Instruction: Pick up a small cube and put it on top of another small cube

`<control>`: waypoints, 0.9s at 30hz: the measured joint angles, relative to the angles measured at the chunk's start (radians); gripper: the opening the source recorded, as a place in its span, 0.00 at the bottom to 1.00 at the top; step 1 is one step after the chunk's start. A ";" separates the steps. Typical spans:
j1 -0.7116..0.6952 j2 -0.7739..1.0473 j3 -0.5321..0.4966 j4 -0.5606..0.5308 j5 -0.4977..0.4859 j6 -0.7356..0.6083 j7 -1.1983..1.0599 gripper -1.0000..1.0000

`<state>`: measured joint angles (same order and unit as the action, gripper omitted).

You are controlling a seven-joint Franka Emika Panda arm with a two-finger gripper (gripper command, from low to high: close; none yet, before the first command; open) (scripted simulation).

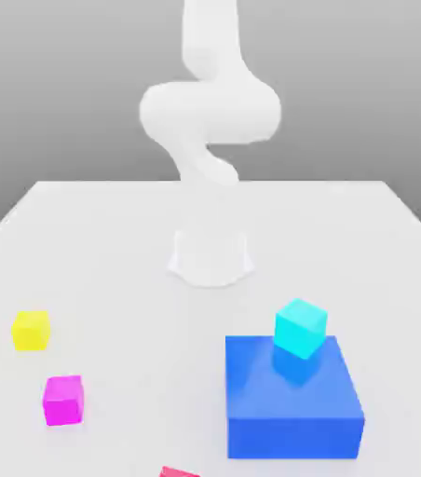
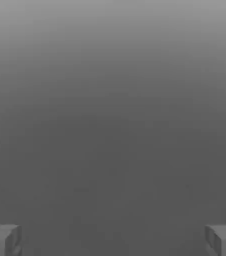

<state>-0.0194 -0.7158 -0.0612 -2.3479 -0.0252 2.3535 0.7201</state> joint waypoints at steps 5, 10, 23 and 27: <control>-0.039 0.184 -0.155 -0.103 -0.046 0.118 -0.184 0.50; -0.077 0.355 -0.317 -0.201 -0.064 0.230 -0.377 0.50; -0.303 0.862 -0.462 -0.404 0.303 0.524 -1.106 0.50; -0.489 1.006 -0.232 -0.366 0.520 0.622 -1.278 0.50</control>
<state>-0.5084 0.2903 -0.2933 -2.7139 0.4945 2.9756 -0.5579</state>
